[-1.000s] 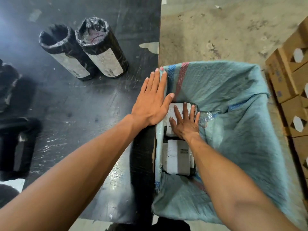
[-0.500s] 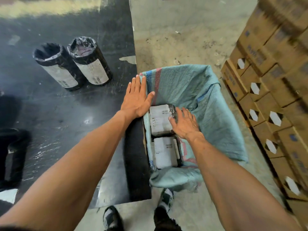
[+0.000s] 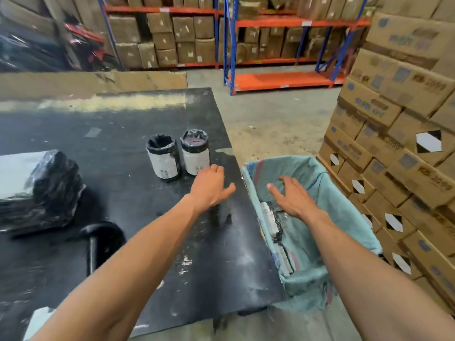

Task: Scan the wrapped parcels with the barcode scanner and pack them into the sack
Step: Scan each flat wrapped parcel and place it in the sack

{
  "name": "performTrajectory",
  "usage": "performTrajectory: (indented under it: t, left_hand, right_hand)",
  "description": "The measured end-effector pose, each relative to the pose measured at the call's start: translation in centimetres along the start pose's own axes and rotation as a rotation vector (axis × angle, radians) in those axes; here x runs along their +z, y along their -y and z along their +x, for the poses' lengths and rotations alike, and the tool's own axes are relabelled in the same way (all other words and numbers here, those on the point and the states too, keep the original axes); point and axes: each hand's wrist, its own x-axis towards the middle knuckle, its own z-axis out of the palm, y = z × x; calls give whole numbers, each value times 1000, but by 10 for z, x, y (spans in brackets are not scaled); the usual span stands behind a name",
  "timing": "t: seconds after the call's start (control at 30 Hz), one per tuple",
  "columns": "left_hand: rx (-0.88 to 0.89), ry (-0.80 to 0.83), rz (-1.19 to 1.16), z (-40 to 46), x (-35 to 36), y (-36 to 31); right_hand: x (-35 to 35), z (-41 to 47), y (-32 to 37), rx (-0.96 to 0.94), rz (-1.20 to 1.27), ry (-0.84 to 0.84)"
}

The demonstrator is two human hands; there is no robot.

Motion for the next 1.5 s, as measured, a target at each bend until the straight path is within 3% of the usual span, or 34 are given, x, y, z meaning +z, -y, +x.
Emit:
performTrajectory:
  t: [0.33,0.6,0.8,0.93,1.1,1.23,1.5]
  left_hand:
    - [-146,-216,69,-59,-119,149]
    - [-449,-322,190,-128,-169,290]
    - [-839,-146,42,-167,-173,355]
    - [-871,-63,-278,-175,-171,380]
    - [-801,-3,-416,-163,-185,393]
    - [-731,51,-430,-151,-197,393]
    - [-718,-248,-552,-163,-188,373]
  right_hand:
    - [39,-12,170,-219,-55,-27]
    - [110,-40,302,-417,-52,137]
    - [156,-72,363,-437,-186,315]
    - [183,-85,371,-294,-174,421]
    - [204,-90,371,-32,51,491]
    - [218,-94,365,8,269,504]
    - [177,-78,365,21,824,474]
